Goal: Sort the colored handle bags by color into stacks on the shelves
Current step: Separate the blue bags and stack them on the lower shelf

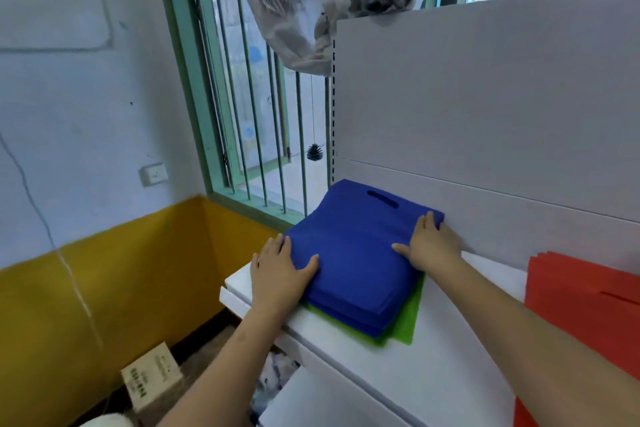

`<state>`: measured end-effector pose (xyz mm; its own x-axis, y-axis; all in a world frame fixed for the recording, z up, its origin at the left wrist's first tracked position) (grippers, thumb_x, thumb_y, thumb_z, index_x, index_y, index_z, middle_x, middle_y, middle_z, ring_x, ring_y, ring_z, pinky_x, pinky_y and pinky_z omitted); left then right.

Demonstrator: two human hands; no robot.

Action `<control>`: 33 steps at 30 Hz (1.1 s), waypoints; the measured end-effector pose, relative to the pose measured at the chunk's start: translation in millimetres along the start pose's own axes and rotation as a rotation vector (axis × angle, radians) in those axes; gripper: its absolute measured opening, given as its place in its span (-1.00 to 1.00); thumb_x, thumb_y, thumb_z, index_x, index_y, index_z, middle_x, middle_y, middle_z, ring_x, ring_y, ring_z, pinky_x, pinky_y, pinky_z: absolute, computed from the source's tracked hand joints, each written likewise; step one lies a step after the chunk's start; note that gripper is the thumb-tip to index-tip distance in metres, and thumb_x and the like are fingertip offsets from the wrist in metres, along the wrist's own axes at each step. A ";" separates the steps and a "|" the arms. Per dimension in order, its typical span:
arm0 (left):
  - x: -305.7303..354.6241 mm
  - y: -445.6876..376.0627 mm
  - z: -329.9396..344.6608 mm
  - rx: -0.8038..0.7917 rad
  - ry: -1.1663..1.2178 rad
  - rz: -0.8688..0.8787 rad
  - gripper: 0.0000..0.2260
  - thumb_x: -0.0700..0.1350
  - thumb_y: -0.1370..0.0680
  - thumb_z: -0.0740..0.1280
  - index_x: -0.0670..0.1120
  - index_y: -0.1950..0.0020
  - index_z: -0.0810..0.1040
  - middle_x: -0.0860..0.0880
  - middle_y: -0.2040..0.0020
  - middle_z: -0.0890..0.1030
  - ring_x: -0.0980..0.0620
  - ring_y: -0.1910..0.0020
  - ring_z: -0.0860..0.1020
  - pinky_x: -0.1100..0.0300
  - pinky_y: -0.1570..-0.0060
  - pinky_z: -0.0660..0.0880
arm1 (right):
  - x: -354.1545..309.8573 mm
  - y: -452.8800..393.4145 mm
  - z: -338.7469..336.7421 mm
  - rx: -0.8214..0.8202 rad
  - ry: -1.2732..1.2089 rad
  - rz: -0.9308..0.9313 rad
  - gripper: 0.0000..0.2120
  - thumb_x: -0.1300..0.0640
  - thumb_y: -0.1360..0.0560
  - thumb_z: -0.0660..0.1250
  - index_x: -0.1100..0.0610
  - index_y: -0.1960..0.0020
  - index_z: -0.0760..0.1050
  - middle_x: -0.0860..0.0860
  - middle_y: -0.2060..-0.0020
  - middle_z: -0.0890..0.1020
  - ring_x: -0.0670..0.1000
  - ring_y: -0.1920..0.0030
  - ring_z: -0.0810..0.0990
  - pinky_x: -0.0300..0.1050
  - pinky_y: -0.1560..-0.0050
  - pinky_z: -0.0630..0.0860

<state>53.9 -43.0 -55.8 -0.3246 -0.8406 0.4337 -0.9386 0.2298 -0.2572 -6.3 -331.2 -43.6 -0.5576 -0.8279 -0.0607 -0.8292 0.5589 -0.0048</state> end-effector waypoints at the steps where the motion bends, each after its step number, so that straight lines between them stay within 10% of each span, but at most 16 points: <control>1: -2.6 0.6 1.7 0.030 0.020 0.007 -0.27 0.36 -0.54 0.11 -0.04 -0.59 0.16 0.02 -0.59 0.15 0.02 -0.57 0.04 -0.07 -0.54 -0.11 | -2.1 0.1 -1.3 0.022 0.036 0.011 -0.10 -0.34 -0.55 0.07 0.25 -0.57 -0.18 0.11 -0.57 -0.11 0.19 -0.55 0.01 0.07 -0.49 0.14; 15: 17.9 -2.4 -6.0 0.013 -0.054 0.290 -0.68 0.03 -0.65 0.08 0.06 -0.27 0.56 0.07 -0.40 0.47 -0.03 -0.54 0.18 -0.24 -0.47 -0.28 | -32.3 52.3 -8.9 0.190 0.178 0.013 -0.67 -0.05 -0.67 0.02 0.00 -0.21 0.51 -0.03 -0.20 0.57 0.08 -0.38 0.38 -0.02 -0.30 0.26; 18: 21.4 -12.9 -20.7 -0.078 0.236 0.346 -0.76 -0.07 -0.63 0.17 -0.10 -0.08 0.61 -0.07 -0.28 0.56 -0.09 -0.41 0.37 -0.13 -0.49 0.08 | -25.0 72.7 -29.2 0.247 -0.150 0.046 -0.66 -0.06 -0.66 0.08 0.07 -0.13 0.57 0.08 -0.09 0.62 0.15 -0.11 0.54 -0.06 0.00 0.41; 21: 24.5 -9.6 -43.7 -0.232 0.706 0.290 -0.90 -0.14 -0.61 0.24 -0.04 -0.05 0.54 -0.08 -0.18 0.58 -0.01 -0.11 0.54 0.12 -0.09 0.46 | -17.5 98.2 -52.7 0.353 -0.534 0.058 -0.70 0.00 -0.65 0.12 0.08 0.00 0.59 0.12 0.02 0.65 0.19 -0.01 0.58 -0.08 -0.01 0.47; 25: 42.2 9.6 -47.5 -0.745 1.344 0.066 -0.86 -0.28 -0.51 0.34 -0.05 0.11 0.49 -0.16 -0.17 0.59 -0.18 -0.16 0.57 -0.12 -0.23 0.49 | -2.8 135.1 -80.4 0.441 -0.857 0.060 -0.71 0.02 -0.63 0.15 0.13 0.00 0.60 0.10 0.11 0.65 0.16 0.05 0.61 0.19 -0.06 0.56; 33: 94.6 38.6 -51.7 -0.835 1.515 0.241 -0.58 -0.32 -0.27 0.38 0.08 -0.02 0.56 -0.15 -0.15 0.54 -0.11 -0.02 0.60 0.07 0.13 0.57 | 59.2 214.8 -106.7 0.682 -1.372 0.159 -0.79 0.04 -0.62 0.24 0.04 0.04 0.63 -0.04 0.12 0.70 -0.05 0.09 0.62 -0.11 0.11 0.53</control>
<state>-19.0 -88.3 20.0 0.1907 0.2975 0.9355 -0.5016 0.8487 -0.1676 -221.5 -265.2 58.3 0.1439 -0.2941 -0.9449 -0.3786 0.8658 -0.3271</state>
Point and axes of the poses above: each hand's wrist, its own y-axis away from the middle knuckle, its own z-axis out of the palm, x = y × z, the point moved 7 cm from there along -y, towards the middle knuckle
